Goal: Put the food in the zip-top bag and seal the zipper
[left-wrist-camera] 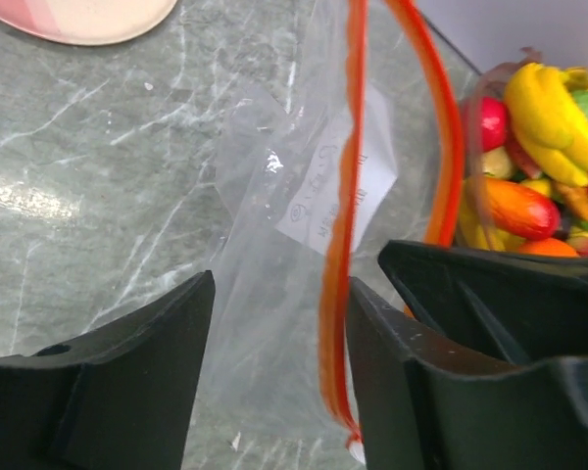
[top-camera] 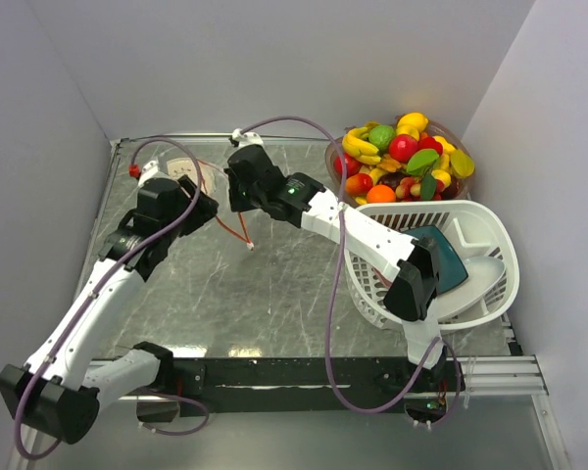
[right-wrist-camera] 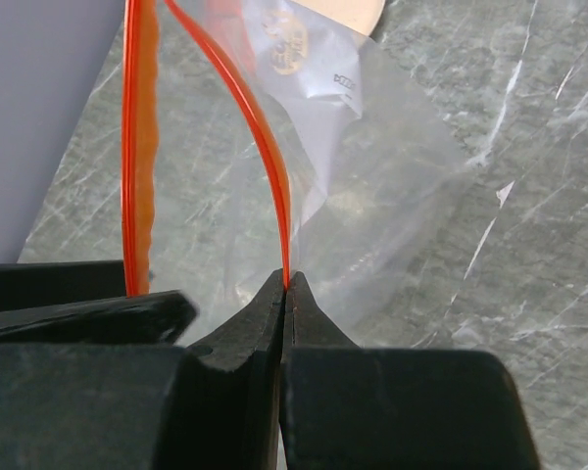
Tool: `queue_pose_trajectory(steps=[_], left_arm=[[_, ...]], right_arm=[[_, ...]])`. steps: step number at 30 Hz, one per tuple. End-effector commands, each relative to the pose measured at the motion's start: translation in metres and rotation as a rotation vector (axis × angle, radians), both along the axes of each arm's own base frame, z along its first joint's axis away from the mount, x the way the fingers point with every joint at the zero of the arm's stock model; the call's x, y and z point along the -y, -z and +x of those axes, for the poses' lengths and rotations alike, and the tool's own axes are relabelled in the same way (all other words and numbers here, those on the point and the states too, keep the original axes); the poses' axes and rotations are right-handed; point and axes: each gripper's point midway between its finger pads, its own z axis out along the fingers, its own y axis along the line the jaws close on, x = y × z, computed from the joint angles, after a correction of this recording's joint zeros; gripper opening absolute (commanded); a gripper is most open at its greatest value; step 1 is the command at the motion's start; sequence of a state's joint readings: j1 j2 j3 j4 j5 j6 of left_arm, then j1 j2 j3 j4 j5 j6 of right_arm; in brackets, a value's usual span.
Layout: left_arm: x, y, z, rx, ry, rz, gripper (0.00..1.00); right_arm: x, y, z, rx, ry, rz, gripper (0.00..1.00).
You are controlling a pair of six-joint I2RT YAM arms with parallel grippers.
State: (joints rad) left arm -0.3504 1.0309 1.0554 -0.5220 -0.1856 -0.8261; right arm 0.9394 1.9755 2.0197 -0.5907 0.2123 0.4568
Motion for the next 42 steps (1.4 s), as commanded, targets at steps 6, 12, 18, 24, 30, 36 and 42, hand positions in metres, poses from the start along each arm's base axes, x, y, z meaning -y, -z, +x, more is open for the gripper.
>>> queue_pose_trajectory(steps=[6, 12, 18, 24, 30, 36, 42], left_arm=[[-0.038, 0.001, 0.016, -0.003, -0.179, 0.186, 0.30], [-0.070, -0.023, 0.011, 0.006, -0.282, 0.342, 0.01], [-0.028, -0.028, 0.017, -0.036, -0.200, 0.427, 0.01], [0.012, 0.023, 0.030, -0.171, -0.139, 0.447, 0.01], [0.036, 0.041, 0.043, -0.181, -0.112, 0.378, 0.01], [0.062, 0.040, 0.052, -0.137, -0.047, 0.264, 0.01], [0.081, 0.043, 0.058, -0.129, -0.003, 0.195, 0.01]], right_arm=[[0.028, -0.031, 0.015, 0.037, 0.072, 0.084, 0.00], [0.063, -0.002, 0.035, -0.011, 0.109, 0.031, 0.00], [0.046, 0.002, 0.023, -0.055, 0.027, 0.068, 0.00], [0.044, 0.019, 0.020, -0.083, 0.011, 0.052, 0.05], [0.067, 0.020, 0.018, -0.060, 0.063, 0.025, 0.26], [0.104, -0.018, 0.013, 0.012, 0.124, 0.065, 0.57], [0.140, -0.063, 0.007, 0.091, 0.179, 0.125, 0.64]])
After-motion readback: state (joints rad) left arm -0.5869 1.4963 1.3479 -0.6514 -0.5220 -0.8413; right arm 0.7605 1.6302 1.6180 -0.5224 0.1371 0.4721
